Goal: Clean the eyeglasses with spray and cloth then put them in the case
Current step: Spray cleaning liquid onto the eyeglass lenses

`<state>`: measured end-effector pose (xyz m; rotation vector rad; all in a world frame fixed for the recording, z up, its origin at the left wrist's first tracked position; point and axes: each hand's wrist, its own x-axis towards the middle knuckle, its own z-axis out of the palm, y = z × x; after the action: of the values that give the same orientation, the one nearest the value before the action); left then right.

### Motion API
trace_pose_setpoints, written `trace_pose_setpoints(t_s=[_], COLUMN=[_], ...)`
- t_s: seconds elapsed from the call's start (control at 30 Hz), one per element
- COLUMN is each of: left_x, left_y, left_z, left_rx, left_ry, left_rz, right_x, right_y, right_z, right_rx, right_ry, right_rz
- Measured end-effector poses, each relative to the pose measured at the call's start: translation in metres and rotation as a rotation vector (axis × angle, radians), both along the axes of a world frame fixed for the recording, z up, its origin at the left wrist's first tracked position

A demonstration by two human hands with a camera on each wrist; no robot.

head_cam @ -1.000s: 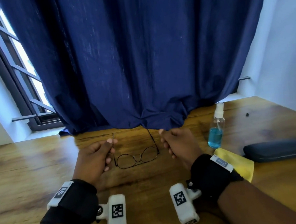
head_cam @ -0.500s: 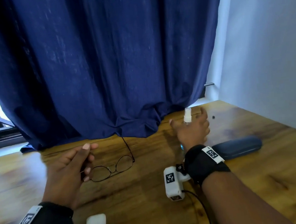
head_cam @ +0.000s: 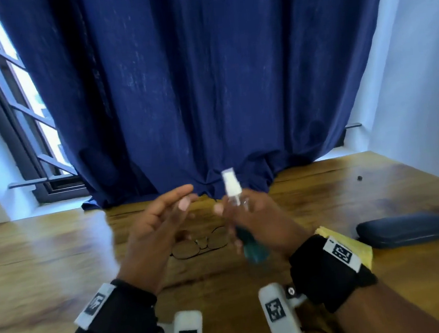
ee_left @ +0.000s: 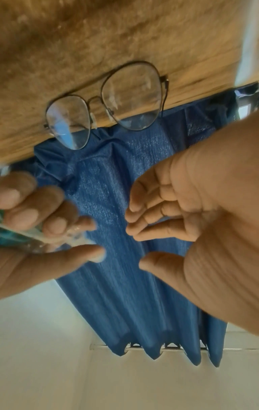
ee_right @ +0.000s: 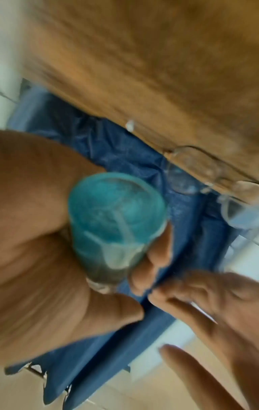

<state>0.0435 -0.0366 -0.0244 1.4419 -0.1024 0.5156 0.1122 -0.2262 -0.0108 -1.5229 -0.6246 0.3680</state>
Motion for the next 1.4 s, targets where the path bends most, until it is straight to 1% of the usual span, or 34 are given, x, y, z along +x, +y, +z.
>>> trace_pose_setpoints(t_s=[0.07,0.17,0.23,0.3,0.47,0.53,0.57,0.63,0.67,0.7,0.77,0.83,0.9,0.97,1.03,1.13,1.23,1.4], left_x=[-0.003,-0.004,-0.003,-0.001,-0.002,-0.001,0.0,0.0,-0.003,-0.008,-0.017,-0.018,-0.013,-0.008,-0.009,-0.01,-0.01,-0.01], left_y=[-0.005,-0.006,-0.003,-0.001,0.003,0.007,0.012,0.037,0.057,0.078,0.116,0.136,0.142,0.143,0.14,0.133,0.134,0.142], left_z=[0.001,0.0,-0.001,-0.002,-0.002,-0.004,-0.003,0.002,0.006,0.008,0.001,-0.015,-0.028,-0.034,-0.032,-0.024,-0.021,-0.027], left_rx=[0.031,0.011,-0.01,-0.028,0.013,0.026,-0.008,-0.22,-0.322,-0.372,-0.353,-0.317,-0.305,-0.275,-0.22,-0.169,-0.151,-0.057], left_ry=[0.0,0.052,0.071,0.091,0.126,0.135,0.146,0.139,0.115,0.102,0.151,0.266,0.37,0.48,0.587,0.695,0.74,0.774], left_rz=[-0.064,-0.111,-0.111,-0.113,-0.006,0.063,0.119,0.274,0.375,0.48,0.635,0.699,0.679,0.649,0.629,0.581,0.578,0.583], right_x=[-0.014,-0.022,-0.022,-0.023,-0.026,-0.026,-0.025,-0.026,-0.025,-0.024,-0.019,-0.015,-0.014,-0.014,-0.012,-0.011,-0.01,-0.007], right_y=[0.015,0.026,0.029,0.029,0.032,0.032,0.032,0.028,0.027,0.025,0.024,0.024,0.024,0.023,0.022,0.021,0.022,0.023], right_z=[-0.008,-0.012,-0.013,-0.013,-0.015,-0.015,-0.016,-0.015,-0.014,-0.013,-0.011,-0.011,-0.012,-0.013,-0.013,-0.013,-0.014,-0.015], right_rx=[-0.029,-0.024,-0.024,-0.052,-0.125,-0.155,-0.178,-0.212,-0.212,-0.196,-0.156,-0.143,-0.14,-0.149,-0.144,-0.139,-0.138,-0.142], right_ry=[0.087,0.213,0.257,0.263,0.242,0.194,0.157,0.104,0.107,0.125,0.15,0.149,0.148,0.146,0.14,0.121,0.117,0.121], right_rz=[0.203,0.318,0.35,0.357,0.328,0.312,0.31,0.313,0.306,0.29,0.245,0.203,0.178,0.162,0.157,0.147,0.144,0.147])
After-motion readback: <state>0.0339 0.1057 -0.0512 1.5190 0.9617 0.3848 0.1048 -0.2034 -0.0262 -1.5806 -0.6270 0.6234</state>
